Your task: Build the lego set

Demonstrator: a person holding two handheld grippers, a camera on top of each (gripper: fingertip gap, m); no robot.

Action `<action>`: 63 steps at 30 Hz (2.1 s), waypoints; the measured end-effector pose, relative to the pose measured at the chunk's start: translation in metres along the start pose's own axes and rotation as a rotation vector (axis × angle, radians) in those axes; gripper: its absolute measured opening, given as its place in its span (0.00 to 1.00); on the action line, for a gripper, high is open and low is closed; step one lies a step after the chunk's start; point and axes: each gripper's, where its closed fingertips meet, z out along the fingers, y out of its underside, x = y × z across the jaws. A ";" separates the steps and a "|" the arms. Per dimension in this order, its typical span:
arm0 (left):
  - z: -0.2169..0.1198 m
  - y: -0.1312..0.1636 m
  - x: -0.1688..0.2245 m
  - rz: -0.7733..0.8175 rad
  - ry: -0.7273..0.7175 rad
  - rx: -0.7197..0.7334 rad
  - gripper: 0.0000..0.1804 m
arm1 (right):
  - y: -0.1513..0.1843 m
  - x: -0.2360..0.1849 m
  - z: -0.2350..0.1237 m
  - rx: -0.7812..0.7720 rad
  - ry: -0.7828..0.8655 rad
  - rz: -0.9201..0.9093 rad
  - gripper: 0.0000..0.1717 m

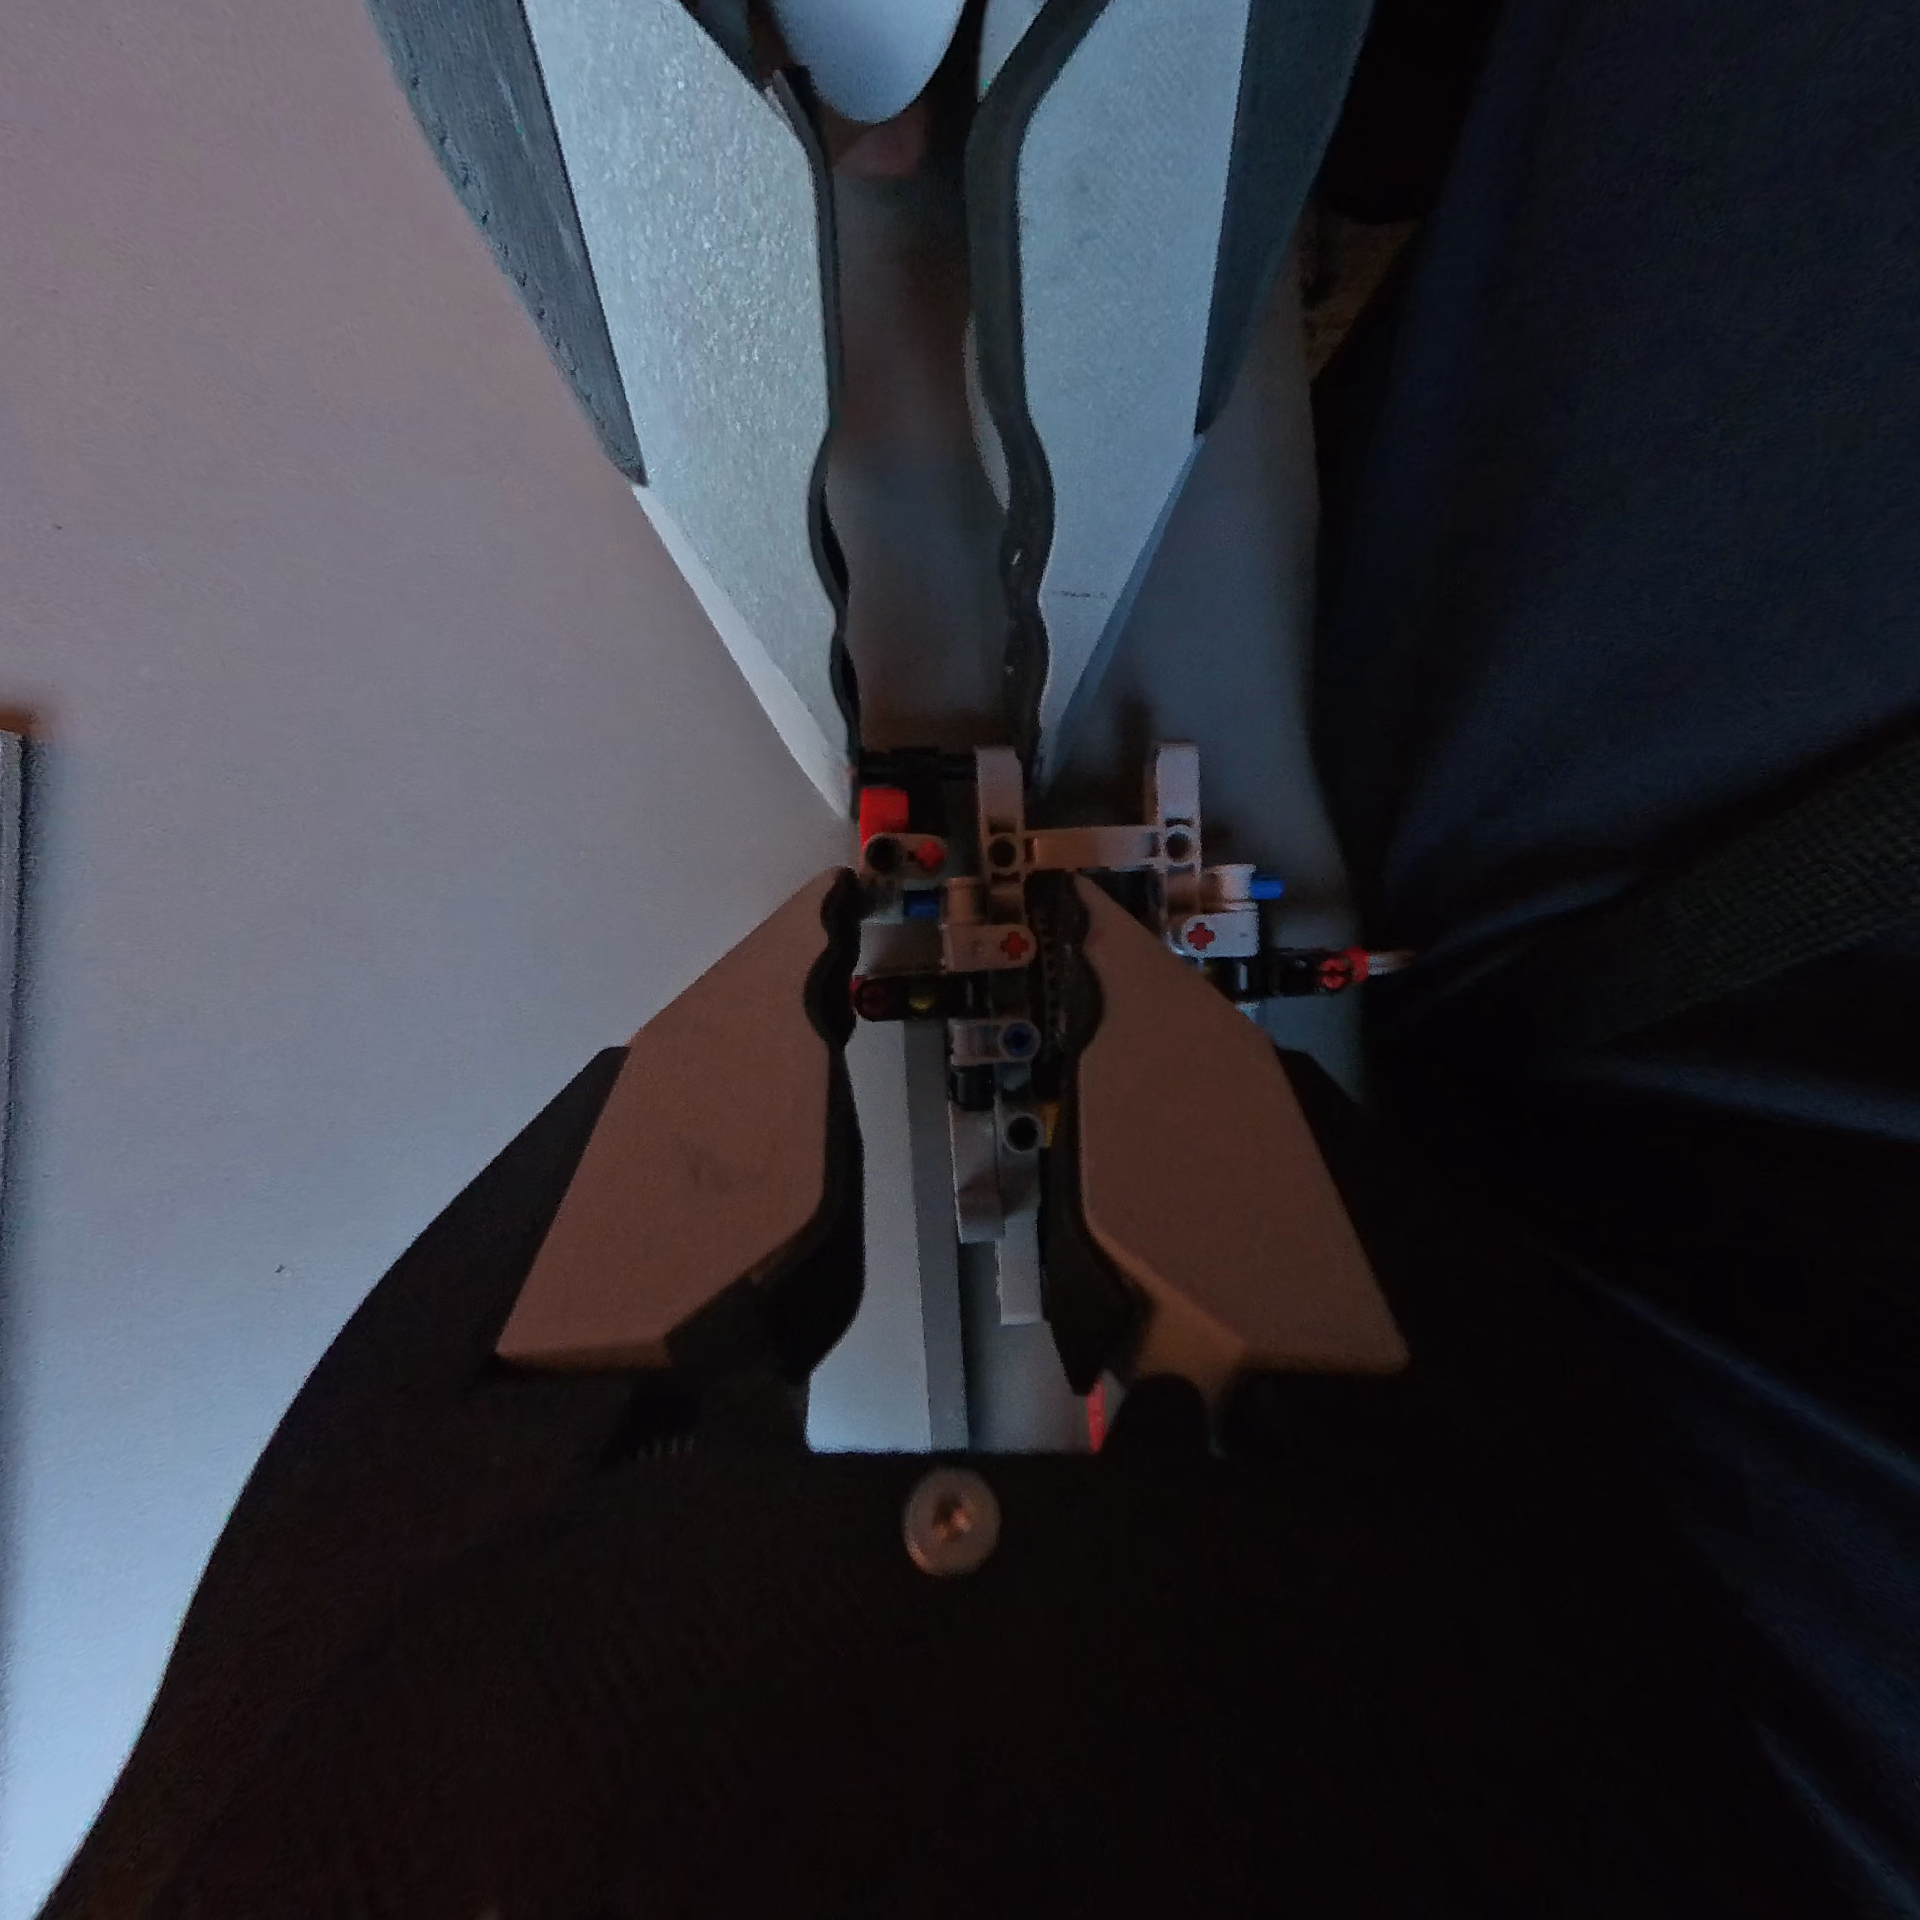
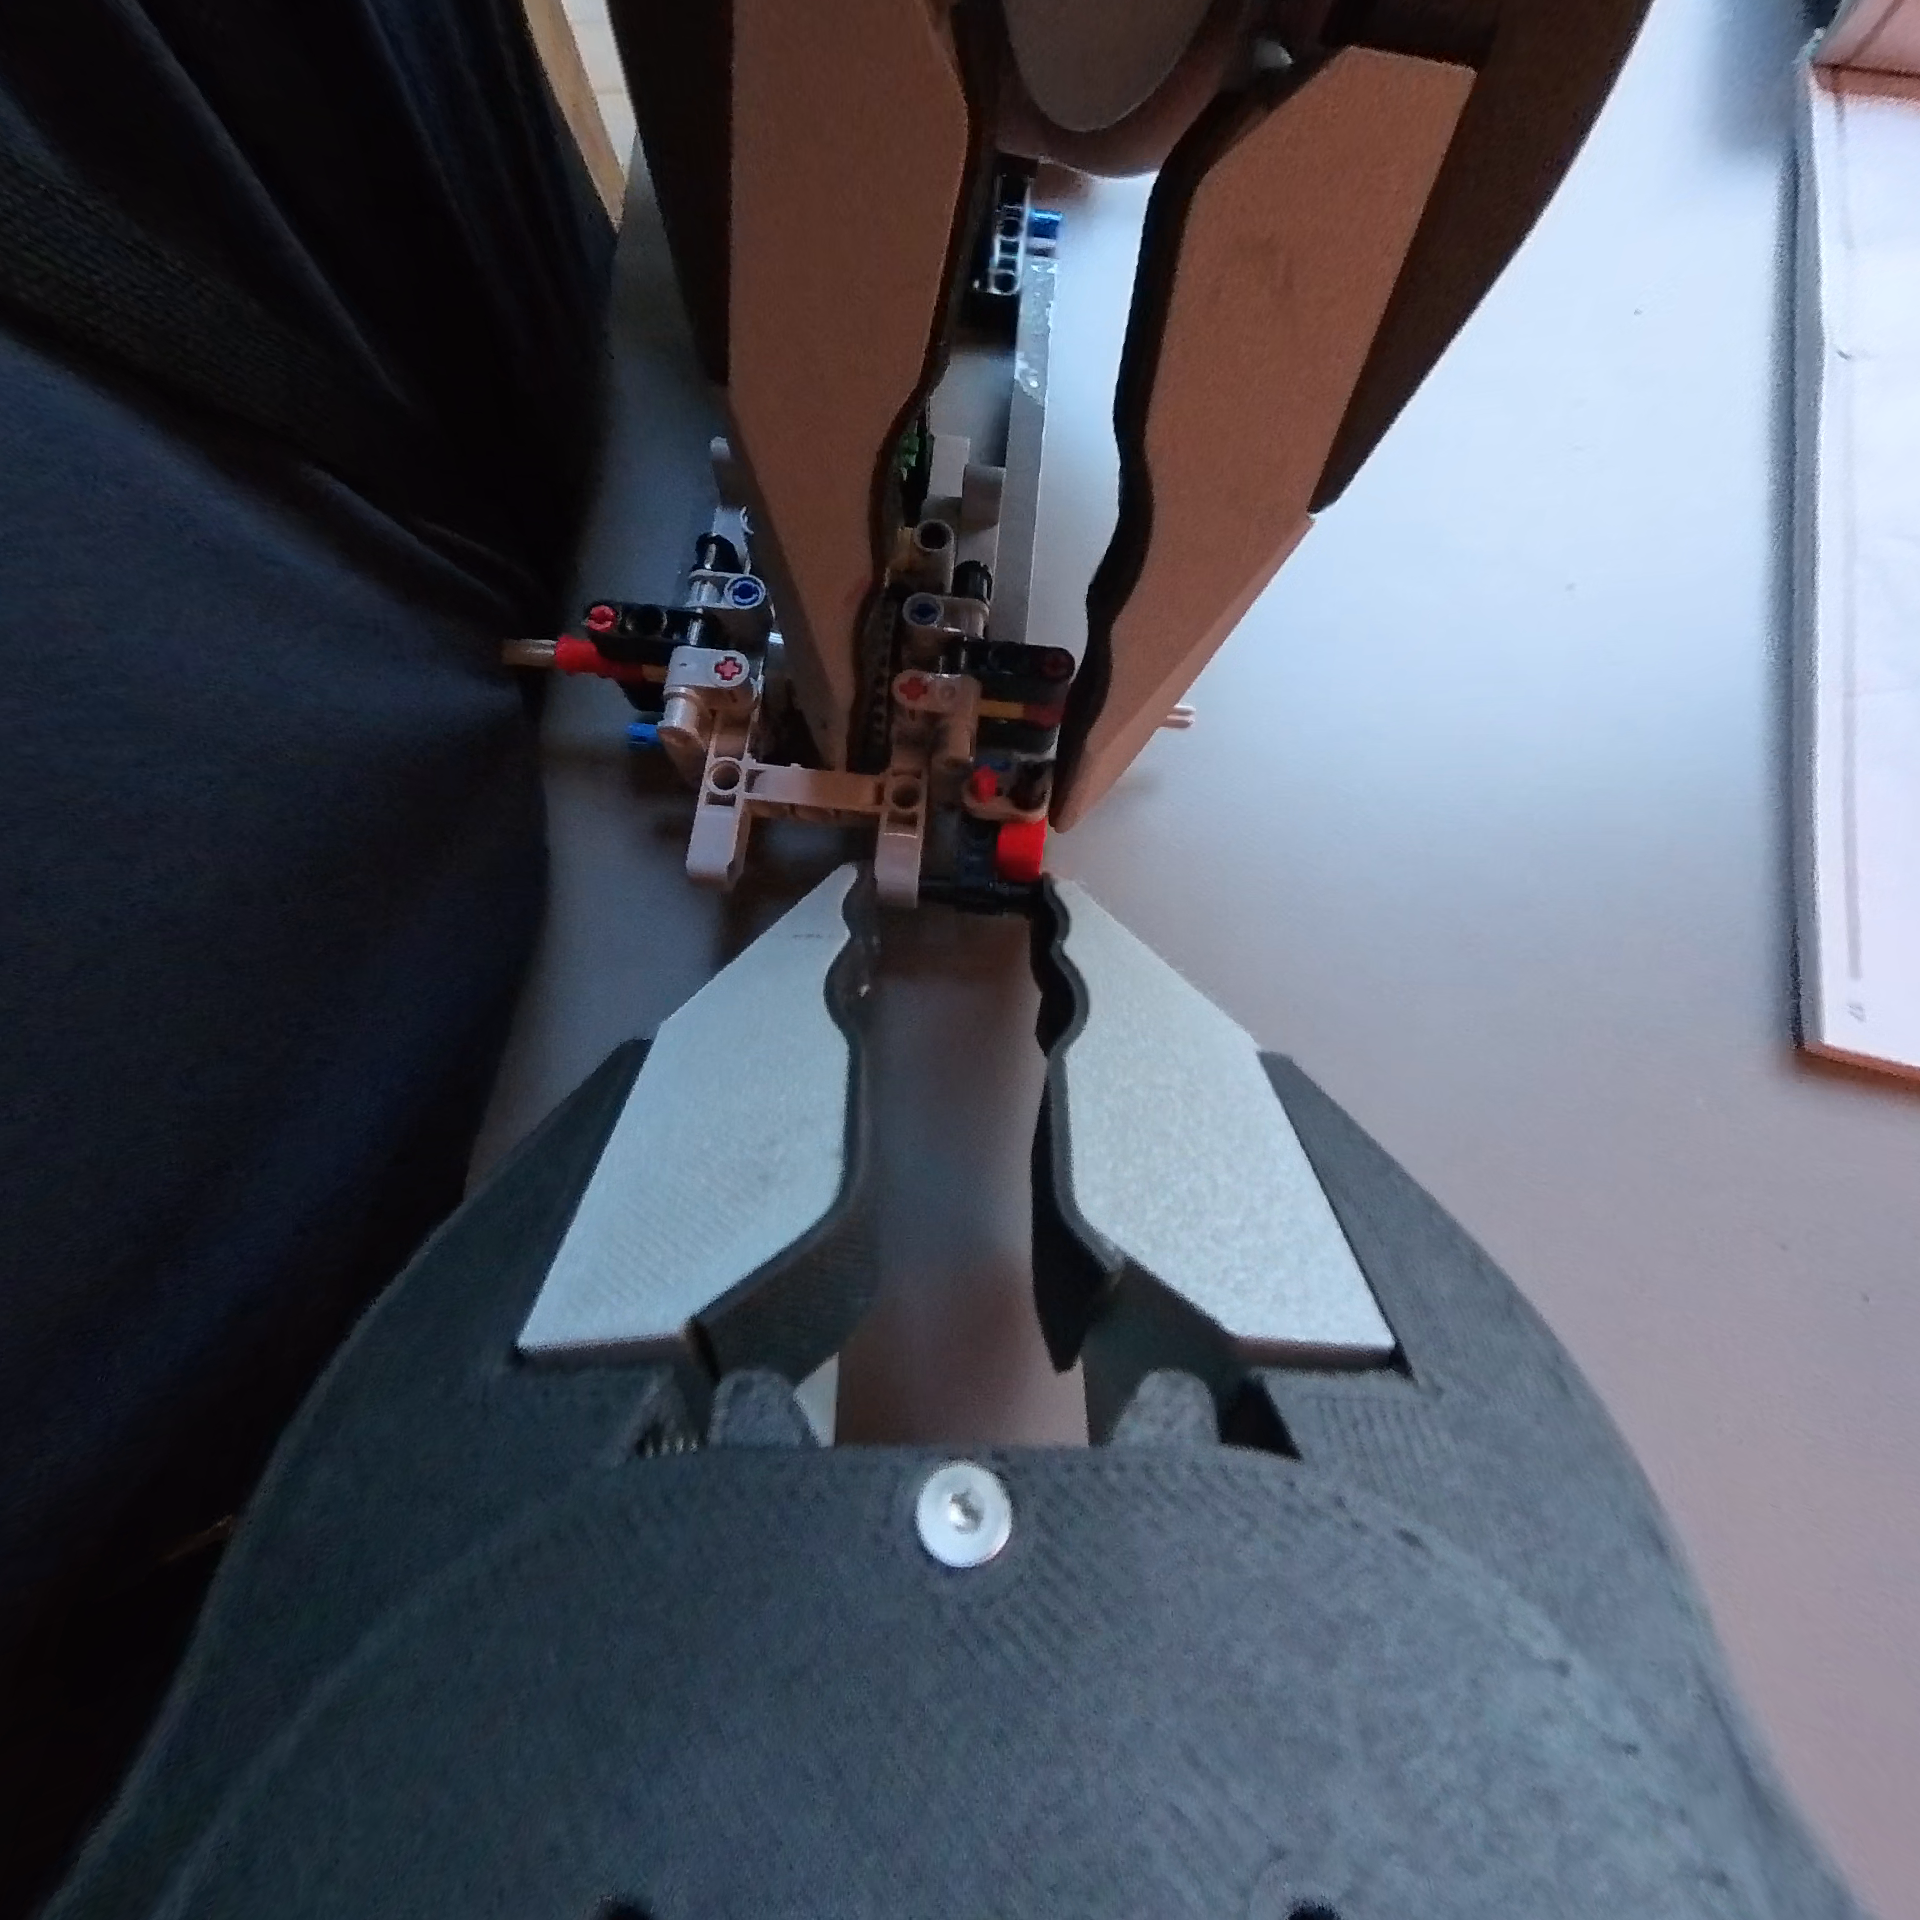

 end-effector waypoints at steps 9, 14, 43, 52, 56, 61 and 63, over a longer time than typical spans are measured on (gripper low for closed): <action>-0.002 0.004 -0.001 -0.070 0.006 0.026 0.21 | -0.003 0.000 0.004 0.006 -0.052 0.020 0.15; -0.002 0.003 -0.002 -0.109 0.031 0.040 0.23 | -0.011 0.011 0.006 0.032 -0.050 0.079 0.26; -0.013 0.020 -0.001 -0.199 0.037 0.056 0.21 | -0.022 0.005 0.017 0.007 -0.269 -0.114 0.17; -0.012 0.021 0.009 -0.173 -0.001 0.072 0.20 | -0.025 -0.007 0.021 0.002 -0.309 -0.258 0.17; -0.011 0.022 0.016 -0.163 -0.014 0.079 0.20 | -0.027 -0.014 0.023 -0.002 -0.322 -0.289 0.16; -0.010 0.022 0.020 -0.127 -0.017 0.062 0.20 | -0.026 -0.019 0.023 -0.012 -0.324 -0.328 0.16; -0.009 0.022 0.021 -0.119 -0.014 0.073 0.20 | -0.025 -0.020 0.023 -0.023 -0.331 -0.362 0.16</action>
